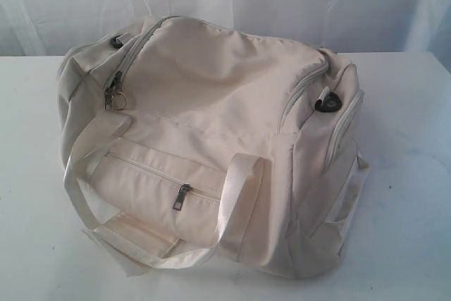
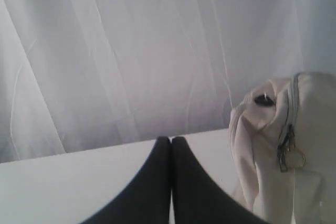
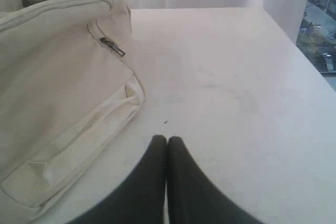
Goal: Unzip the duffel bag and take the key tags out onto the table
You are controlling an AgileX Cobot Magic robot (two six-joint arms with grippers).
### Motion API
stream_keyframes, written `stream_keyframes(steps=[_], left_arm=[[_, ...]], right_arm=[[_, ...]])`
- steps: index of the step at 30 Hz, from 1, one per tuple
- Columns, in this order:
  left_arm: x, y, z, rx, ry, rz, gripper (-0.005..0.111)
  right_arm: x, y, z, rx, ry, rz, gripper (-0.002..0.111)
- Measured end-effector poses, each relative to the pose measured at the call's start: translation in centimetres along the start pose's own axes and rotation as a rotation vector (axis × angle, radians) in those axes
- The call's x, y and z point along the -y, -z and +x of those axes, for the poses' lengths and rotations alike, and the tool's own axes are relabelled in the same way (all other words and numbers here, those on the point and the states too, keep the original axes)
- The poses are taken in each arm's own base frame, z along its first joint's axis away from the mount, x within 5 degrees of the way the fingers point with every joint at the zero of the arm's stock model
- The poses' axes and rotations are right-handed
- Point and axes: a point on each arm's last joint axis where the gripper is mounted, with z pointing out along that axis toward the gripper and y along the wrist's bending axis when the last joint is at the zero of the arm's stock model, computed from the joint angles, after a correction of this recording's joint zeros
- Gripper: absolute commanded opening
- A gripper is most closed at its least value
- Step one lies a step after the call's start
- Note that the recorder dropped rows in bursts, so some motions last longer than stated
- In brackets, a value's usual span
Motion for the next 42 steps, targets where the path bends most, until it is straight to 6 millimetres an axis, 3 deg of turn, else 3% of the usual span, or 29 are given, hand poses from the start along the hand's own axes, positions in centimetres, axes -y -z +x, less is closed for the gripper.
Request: stream_keyframes(steps=[6,10,12,18,22,25,31,38,40,42], left_arm=[[-0.1,-0.6,-0.2,0.017,-0.021,-0.007,0.000],[-0.1,-2.1,0.2,-0.024,-0.178,-0.004,0.000],[-0.1,-3.1,0.2,-0.019,-0.177,-0.013,0.000],[-0.2,-6.0,0.8,-0.149,0.082,-0.015,0.000],[0.1,-7.7,1.4,-0.367,0.284,-0.010,0.000],[0.4,-8.5,1.4,-0.554,0.338,-0.001,0.000],[0.7,-9.9,-1.7,-0.765,0.316,0.088,0.000],[3.3,-13.2,-7.8,-0.770,0.279,0.534,0.000],[3.7,-14.6,-8.5,-0.781,0.279,0.612,0.000],[4.0,-16.0,-7.9,-0.817,0.282,0.644,0.000]], right_arm=[[0.0,0.0,0.0,0.000,-0.003,0.000,0.000],[0.0,0.0,0.0,0.000,-0.003,0.000,0.000],[0.0,0.0,0.0,0.000,-0.003,0.000,0.000],[0.0,0.0,0.0,0.000,-0.003,0.000,0.000],[0.0,0.0,0.0,0.000,-0.006,0.000,0.000],[0.0,0.0,0.0,0.000,-0.006,0.000,0.000],[0.0,0.0,0.0,0.000,-0.006,0.000,0.000],[0.0,0.0,0.0,0.000,-0.006,0.000,0.000],[0.0,0.0,0.0,0.000,-0.006,0.000,0.000],[0.0,0.0,0.0,0.000,-0.006,0.000,0.000]])
